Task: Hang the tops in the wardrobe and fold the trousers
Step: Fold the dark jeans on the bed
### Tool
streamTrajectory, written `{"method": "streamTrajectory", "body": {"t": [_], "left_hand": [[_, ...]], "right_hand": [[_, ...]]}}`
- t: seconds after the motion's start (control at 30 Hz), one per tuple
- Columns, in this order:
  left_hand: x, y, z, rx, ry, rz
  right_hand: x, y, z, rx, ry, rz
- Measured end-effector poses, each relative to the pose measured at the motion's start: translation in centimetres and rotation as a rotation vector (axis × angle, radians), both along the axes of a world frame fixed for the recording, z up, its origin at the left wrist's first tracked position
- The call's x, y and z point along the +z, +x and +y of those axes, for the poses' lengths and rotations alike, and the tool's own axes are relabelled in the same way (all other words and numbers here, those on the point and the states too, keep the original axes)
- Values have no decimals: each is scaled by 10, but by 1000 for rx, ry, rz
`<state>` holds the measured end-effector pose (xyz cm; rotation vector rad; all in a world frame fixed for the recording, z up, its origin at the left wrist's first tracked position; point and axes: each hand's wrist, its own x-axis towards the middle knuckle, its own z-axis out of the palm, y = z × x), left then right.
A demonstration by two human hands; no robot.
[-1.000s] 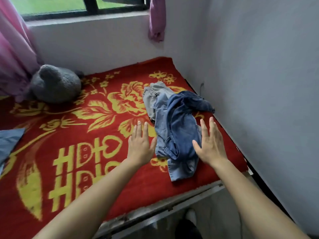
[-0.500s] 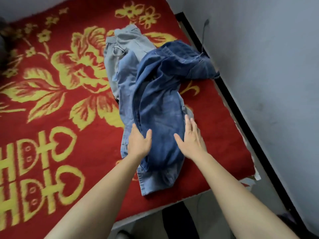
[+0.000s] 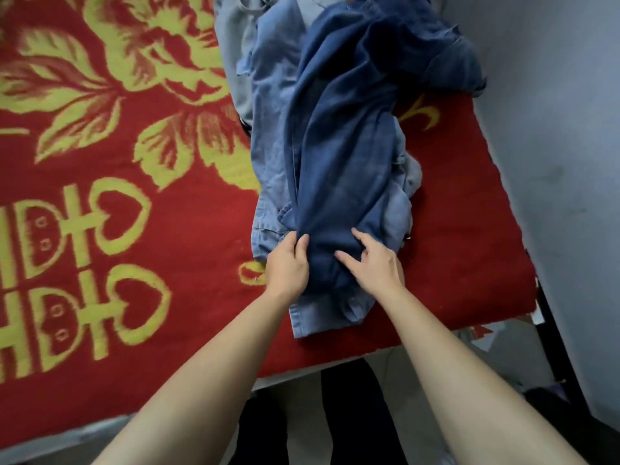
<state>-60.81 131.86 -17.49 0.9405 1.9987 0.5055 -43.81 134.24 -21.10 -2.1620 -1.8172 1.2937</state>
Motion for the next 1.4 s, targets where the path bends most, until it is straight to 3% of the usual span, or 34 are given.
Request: {"method": "streamTrajectory", "body": {"t": [0.17,0.37,0.5,0.67,0.77,0.93,1.27,1.4], "left_hand": [[48,-49,-24,47,237,104],[78,-175,-88,-154,389,374],[62,-253,-155,-168,239,601],[31,-326,-222,-85,-61,720],[20,-345,-231,-113,-234,754],[9,-321,-205,-142,-244,658],[-1,-168,-34,-285,308,412],[2,-94,65,-417,471,356]], "right_hand": [[30,-59,-26,35,201,-50],[55,-171,-86,33,92,231],[61,-233,-139,145,-80,371],[56,-283,-176,328,-97,327],[48,-274,-171,242,-101,255],[40,-219,-134,-22,-65,166],[54,-105,41,-737,514,116],[48,-42,129,-827,450,-3]]}}
